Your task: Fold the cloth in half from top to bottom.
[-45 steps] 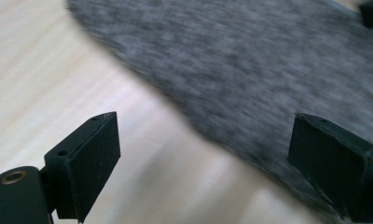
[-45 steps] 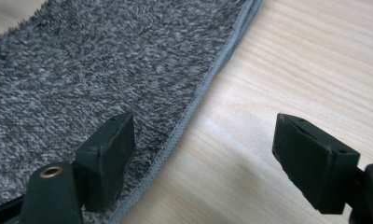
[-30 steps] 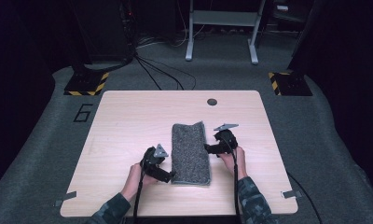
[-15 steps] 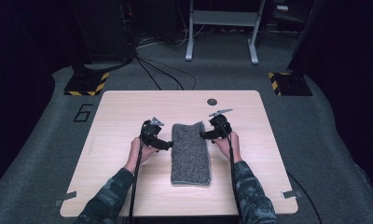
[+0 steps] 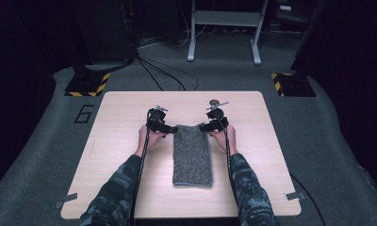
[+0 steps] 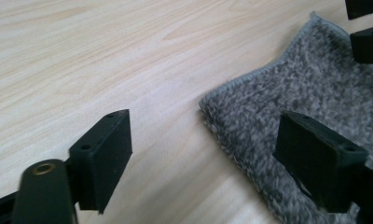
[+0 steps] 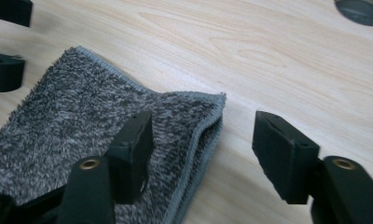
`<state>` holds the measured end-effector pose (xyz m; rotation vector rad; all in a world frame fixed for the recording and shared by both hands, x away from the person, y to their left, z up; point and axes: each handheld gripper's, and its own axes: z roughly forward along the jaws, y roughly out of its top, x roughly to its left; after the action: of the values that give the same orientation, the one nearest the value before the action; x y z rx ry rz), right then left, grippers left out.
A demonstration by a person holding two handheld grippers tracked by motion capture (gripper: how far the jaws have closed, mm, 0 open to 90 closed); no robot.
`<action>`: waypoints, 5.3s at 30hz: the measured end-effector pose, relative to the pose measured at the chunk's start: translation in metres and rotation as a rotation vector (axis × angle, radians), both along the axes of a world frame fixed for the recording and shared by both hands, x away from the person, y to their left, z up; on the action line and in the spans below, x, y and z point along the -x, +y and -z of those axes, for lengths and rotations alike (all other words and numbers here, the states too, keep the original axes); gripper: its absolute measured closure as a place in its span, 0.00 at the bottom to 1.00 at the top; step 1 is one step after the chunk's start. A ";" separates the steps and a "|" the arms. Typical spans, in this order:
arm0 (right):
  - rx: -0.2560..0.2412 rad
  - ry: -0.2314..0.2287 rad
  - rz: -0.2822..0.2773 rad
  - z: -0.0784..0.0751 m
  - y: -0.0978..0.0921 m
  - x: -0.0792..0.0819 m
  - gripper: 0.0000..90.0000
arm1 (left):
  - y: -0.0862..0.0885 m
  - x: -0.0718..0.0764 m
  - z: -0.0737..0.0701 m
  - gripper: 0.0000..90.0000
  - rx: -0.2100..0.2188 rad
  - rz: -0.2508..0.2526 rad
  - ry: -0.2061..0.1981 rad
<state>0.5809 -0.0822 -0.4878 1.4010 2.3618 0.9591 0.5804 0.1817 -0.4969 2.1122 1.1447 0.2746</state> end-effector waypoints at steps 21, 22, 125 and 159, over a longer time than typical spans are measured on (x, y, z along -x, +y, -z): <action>0.074 0.008 -0.024 0.016 0.016 0.001 0.68 | -0.018 0.001 0.011 0.54 -0.046 0.022 0.000; 0.074 0.008 -0.024 0.016 0.016 0.001 0.68 | -0.017 0.002 0.012 0.54 -0.042 0.024 0.001; -0.096 -0.322 -0.268 -0.010 -0.041 0.215 0.70 | -0.015 0.193 -0.023 0.57 -0.002 0.313 -0.166; 0.011 -0.144 -0.270 0.037 -0.025 0.186 0.21 | -0.028 0.190 0.019 0.25 -0.158 0.215 -0.150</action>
<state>0.3951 -0.1071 -0.5244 0.9886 2.4821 1.0714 0.3904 0.1542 -0.5157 2.2876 0.8246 0.4262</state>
